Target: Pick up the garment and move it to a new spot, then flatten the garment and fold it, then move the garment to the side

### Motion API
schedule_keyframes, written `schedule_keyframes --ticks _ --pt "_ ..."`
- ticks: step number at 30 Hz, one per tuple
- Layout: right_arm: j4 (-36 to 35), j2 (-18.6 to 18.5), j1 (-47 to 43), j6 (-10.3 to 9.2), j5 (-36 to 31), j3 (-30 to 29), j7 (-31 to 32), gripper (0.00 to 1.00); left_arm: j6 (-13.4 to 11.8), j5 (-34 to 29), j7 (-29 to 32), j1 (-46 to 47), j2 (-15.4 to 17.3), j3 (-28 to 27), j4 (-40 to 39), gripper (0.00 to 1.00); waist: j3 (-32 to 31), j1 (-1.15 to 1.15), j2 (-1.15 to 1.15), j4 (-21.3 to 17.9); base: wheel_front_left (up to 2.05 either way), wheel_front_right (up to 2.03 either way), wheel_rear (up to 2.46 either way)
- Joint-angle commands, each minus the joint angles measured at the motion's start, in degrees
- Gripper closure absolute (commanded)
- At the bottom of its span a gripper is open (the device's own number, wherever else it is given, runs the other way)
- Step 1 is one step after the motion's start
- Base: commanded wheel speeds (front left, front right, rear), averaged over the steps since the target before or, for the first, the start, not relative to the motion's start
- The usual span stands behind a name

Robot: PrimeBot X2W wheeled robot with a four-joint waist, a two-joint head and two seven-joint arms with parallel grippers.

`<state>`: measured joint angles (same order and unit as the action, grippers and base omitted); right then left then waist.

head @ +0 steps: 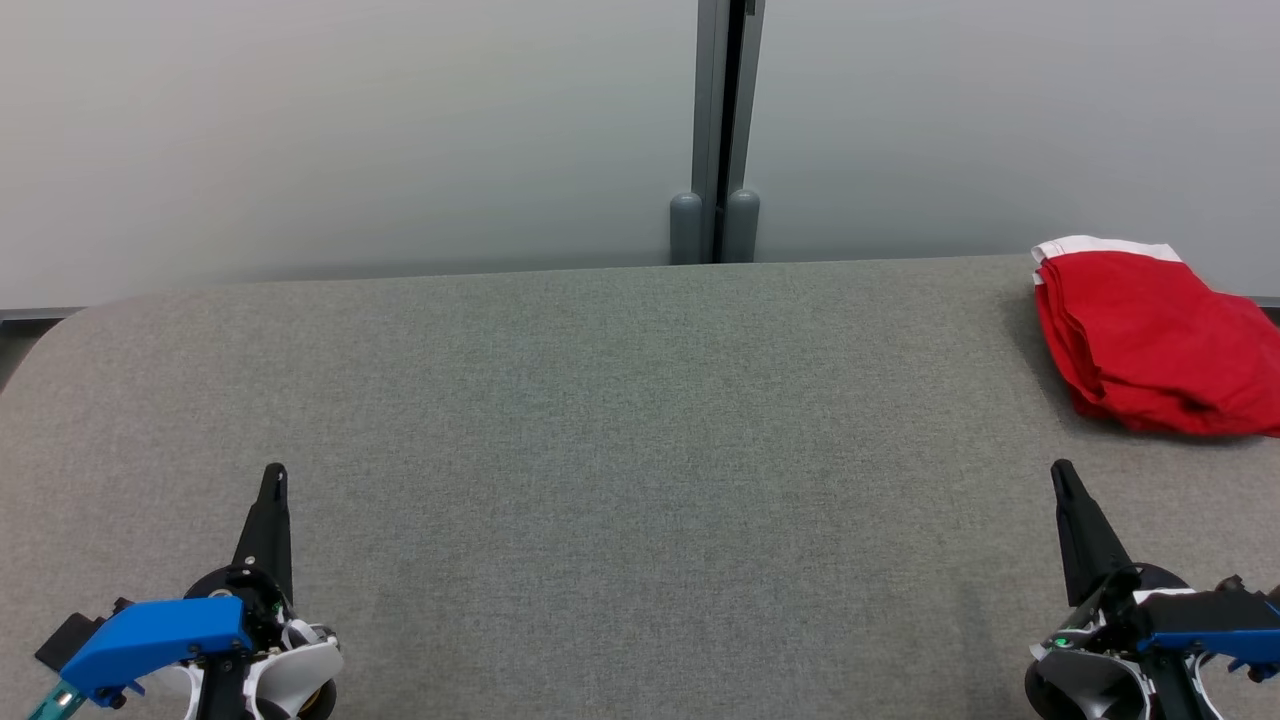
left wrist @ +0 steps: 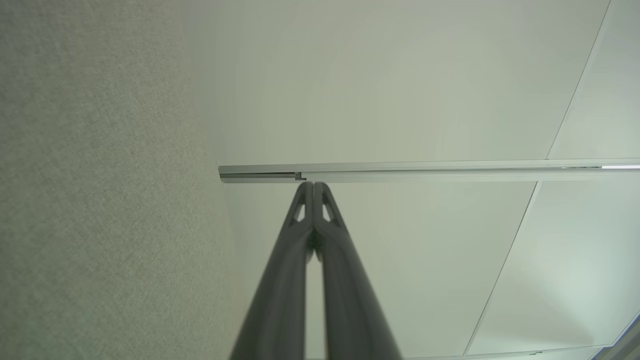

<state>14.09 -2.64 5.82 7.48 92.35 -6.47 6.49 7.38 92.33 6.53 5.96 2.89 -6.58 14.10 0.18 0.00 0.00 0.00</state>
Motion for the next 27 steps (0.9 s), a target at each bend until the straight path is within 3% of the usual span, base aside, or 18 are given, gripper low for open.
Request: schedule_keyframes --ticks 1,27 --pt "-0.1 -0.4 0.8 0.02 0.1 -0.1 0.2 1.00 0.2 0.2 0.2 0.5 -0.1 -0.1 -0.3 1.00 0.0 0.00 0.00 0.0 0.00 0.00 0.00" --pt "-0.1 -0.4 0.7 0.02 0.1 -0.1 0.2 1.00 0.2 0.2 0.2 0.5 -0.1 -0.1 -0.3 1.00 0.0 0.00 0.00 0.0 0.00 0.00 0.00"
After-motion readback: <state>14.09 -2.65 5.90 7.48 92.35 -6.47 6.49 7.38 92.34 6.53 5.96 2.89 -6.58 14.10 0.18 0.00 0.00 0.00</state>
